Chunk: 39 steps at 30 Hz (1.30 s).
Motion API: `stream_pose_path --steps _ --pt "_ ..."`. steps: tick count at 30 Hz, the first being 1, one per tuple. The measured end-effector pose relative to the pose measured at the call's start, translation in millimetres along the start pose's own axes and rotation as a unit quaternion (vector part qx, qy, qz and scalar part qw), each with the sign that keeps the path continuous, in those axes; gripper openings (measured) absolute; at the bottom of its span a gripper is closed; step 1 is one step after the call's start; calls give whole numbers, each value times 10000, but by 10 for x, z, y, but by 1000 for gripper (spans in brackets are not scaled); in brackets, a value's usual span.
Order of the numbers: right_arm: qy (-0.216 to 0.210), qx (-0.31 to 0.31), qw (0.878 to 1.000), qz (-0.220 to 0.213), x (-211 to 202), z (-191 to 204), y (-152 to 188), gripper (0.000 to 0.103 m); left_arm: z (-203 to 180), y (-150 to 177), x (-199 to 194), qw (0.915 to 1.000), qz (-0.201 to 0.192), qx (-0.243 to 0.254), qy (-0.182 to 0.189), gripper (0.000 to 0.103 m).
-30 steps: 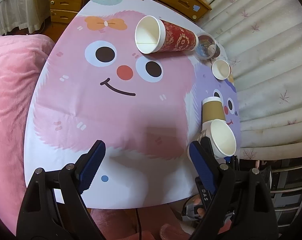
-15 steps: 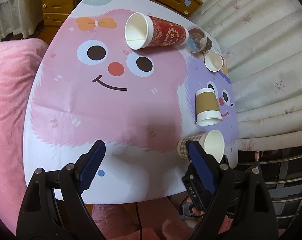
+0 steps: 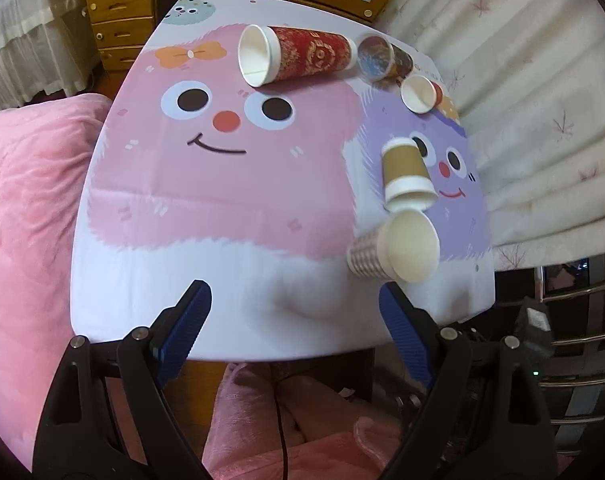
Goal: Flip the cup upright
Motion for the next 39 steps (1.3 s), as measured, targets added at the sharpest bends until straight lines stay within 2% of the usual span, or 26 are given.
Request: stream_pose_path --steps 2,4,7,10,14,18,22,25,28,31,34,39 --pt "-333 -85 9992 202 -199 95 120 100 -143 124 -56 10000 38 40 73 84" --pt "-174 -223 9990 358 -391 135 237 101 -271 224 -145 9998 -17 172 29 84" --pt "-19 -262 9984 502 -654 202 350 102 -389 331 -357 9986 -338 317 -265 84" --pt "-86 168 9982 563 -934 233 413 102 -495 447 -612 9961 -696 382 -389 84" --pt "106 968 9936 576 -1272 154 495 103 -649 574 -945 9911 -1149 502 -447 84" --pt "310 1230 9919 89 -1747 93 462 103 -800 713 -1341 9869 -1515 435 -346 84" --pt "616 1056 9893 -790 -2265 107 330 103 -913 828 -1637 9818 -1853 311 -286 84" --pt "996 789 9815 -1433 -2612 152 273 103 -989 906 -1810 9751 -2150 385 -387 84" --pt "1154 575 9736 -1882 -2866 212 173 103 -1047 966 -1947 9702 -2371 389 -313 84" --pt "1222 388 9637 -2343 -3126 277 76 103 -1041 1001 -2078 9620 -2625 398 -645 84" --pt "1075 238 9619 -2503 -3271 400 67 103 -1027 1036 -2141 9561 -2753 427 -910 85" --pt "1036 290 9615 -2530 -3315 402 60 103 -1015 1086 -2182 9517 -2797 474 -1177 88"
Point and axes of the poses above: each gripper's, at about its wrist camera, not at the fingertips, and x roughly the way its jaws point, z to its left, y to its underside, the point moved 10 cm from there along x, roughly the way its jaws point, and after that the axes turned 6 degrees about -x, right-handed, at the moved point
